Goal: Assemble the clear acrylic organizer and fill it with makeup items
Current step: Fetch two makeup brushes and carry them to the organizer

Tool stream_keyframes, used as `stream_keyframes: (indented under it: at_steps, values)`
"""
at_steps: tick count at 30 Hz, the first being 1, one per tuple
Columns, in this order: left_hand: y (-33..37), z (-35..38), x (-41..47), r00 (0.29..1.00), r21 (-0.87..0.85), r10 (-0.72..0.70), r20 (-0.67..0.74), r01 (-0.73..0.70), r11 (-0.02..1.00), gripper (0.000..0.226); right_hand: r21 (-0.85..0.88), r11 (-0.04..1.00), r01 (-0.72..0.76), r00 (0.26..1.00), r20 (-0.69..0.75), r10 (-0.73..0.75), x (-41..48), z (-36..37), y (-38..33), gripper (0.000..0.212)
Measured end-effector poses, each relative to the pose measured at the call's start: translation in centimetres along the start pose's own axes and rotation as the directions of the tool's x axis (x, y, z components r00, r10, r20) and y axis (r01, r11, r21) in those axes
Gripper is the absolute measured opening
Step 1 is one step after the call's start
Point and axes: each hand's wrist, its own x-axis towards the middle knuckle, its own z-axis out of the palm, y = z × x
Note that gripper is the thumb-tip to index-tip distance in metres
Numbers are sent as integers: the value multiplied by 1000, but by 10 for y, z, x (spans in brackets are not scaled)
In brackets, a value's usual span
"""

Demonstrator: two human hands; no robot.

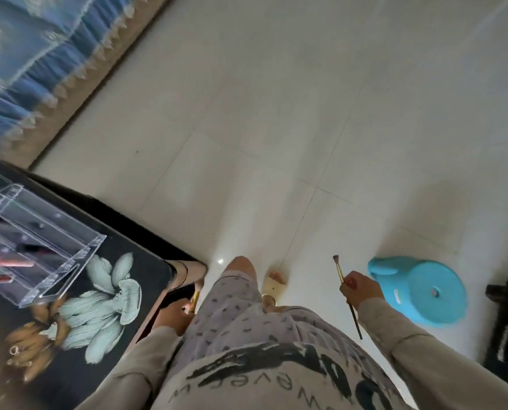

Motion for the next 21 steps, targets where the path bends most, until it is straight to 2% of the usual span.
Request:
stream_keyframes:
  at_steps: [2,5,10,12,15,19,21]
  values:
    - [6,0,3,999,-38,-46,13,47,998,35,-19,999,48,999,-3,-48,16,-17,-21,32]
    - [13,-7,10,995,-94,-99,3,98,991,31,-48,995,88,996,14,-88,38,-31,-53,33]
    - [32,-34,33,991,-205,-135,-1,132,970,20,-110,989,101,992,83,-92,69,-39,-104,21]
    - [37,-54,46,990,-223,-142,-9,136,965,15,-116,987,109,991,94,-98,80,-42,-127,22]
    - [43,-90,64,988,-245,-151,-21,142,959,22,-129,986,105,990,103,-93,95,-49,-166,17]
    - [46,-146,85,980,-349,-180,-78,143,926,10,-192,970,151,986,98,-134,112,-53,-219,8]
    - [44,-174,94,973,-395,-202,-109,144,907,16,-234,957,172,983,107,-151,121,-54,-247,7]
